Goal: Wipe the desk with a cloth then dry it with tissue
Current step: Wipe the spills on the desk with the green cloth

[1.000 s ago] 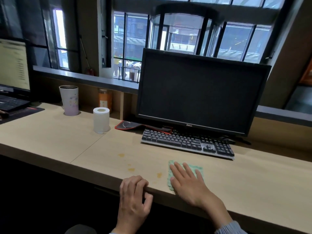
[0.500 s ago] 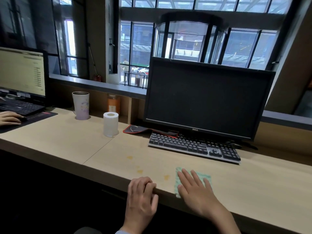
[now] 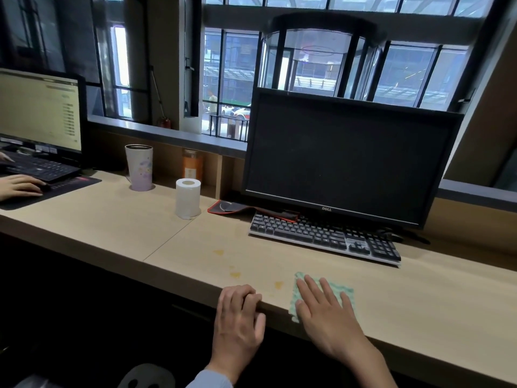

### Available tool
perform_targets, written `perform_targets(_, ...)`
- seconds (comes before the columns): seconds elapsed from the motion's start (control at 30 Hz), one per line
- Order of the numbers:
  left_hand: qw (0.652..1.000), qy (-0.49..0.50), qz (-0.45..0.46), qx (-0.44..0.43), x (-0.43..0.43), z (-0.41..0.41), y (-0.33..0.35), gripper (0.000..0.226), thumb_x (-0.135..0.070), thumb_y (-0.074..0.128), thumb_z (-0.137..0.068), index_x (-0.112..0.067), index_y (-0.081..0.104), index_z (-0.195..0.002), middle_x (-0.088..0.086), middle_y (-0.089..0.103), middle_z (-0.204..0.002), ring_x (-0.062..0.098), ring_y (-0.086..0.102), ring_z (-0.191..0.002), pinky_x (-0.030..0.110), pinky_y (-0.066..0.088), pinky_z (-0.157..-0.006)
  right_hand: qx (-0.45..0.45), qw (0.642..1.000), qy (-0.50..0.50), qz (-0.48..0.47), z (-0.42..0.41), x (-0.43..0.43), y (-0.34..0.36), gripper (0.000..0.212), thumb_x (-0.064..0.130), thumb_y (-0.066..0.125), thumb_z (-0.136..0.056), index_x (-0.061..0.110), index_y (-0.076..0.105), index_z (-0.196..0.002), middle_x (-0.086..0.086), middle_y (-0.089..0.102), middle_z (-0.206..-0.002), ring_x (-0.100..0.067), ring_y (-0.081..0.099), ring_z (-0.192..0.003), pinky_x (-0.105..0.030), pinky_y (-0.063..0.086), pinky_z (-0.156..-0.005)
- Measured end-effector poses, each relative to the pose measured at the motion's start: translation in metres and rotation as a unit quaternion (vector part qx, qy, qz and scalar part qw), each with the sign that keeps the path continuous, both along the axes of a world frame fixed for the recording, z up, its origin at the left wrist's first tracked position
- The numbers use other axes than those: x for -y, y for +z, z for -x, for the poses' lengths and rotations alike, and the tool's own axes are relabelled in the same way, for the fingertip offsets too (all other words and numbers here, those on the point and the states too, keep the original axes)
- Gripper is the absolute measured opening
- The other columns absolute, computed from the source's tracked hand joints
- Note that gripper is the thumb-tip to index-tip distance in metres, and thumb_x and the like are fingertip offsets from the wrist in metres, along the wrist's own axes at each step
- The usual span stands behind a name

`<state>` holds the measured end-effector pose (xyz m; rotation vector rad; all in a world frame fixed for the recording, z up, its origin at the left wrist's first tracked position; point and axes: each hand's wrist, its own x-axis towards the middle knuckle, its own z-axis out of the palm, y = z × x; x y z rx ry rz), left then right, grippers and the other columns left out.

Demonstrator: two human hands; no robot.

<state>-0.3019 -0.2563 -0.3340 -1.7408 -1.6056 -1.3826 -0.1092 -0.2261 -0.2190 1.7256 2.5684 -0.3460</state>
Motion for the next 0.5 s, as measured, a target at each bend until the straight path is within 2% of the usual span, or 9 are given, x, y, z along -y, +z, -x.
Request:
perform_targets(0.13, 1.000, -0.003, -0.004, 0.002, 0.000, -0.001, -0.001, 0.029, -0.021, 0.058, -0.079, -0.019, 0.053, -0.107, 0.002, 0.051, -0.114, 0.027, 0.051, -0.107, 0.047, 0.041, -0.103, 0.000, 1.000, 0.003, 0.006, -0.001, 0.007, 0.000, 0.057, 0.050, 0.007, -0.109, 0.040, -0.009, -0.163, 0.020, -0.020, -0.167, -0.010, -0.025, -0.153, -0.048, -0.013, -0.124)
perform_targets(0.3, 1.000, 0.008, 0.006, 0.000, 0.001, -0.001, -0.003, 0.030, -0.024, 0.059, -0.079, -0.020, 0.052, -0.108, 0.002, 0.050, -0.115, 0.027, 0.049, -0.109, 0.048, 0.039, -0.106, -0.017, 1.000, -0.015, 0.014, 0.004, -0.018, 0.006, 0.059, 0.046, 0.009, -0.109, 0.035, -0.005, -0.165, 0.015, -0.016, -0.170, -0.013, -0.020, -0.156, -0.049, -0.010, -0.125)
perform_targets(0.5, 1.000, 0.016, 0.000, 0.000, -0.002, -0.002, -0.005, 0.031, -0.026, 0.059, -0.080, -0.020, 0.052, -0.110, 0.002, 0.050, -0.116, 0.030, 0.049, -0.109, 0.051, 0.037, -0.108, 0.004, 1.000, -0.006, -0.016, 0.003, 0.009, -0.005, 0.059, 0.047, 0.006, -0.109, 0.034, -0.011, -0.163, 0.015, -0.021, -0.168, -0.015, -0.024, -0.154, -0.050, -0.011, -0.124)
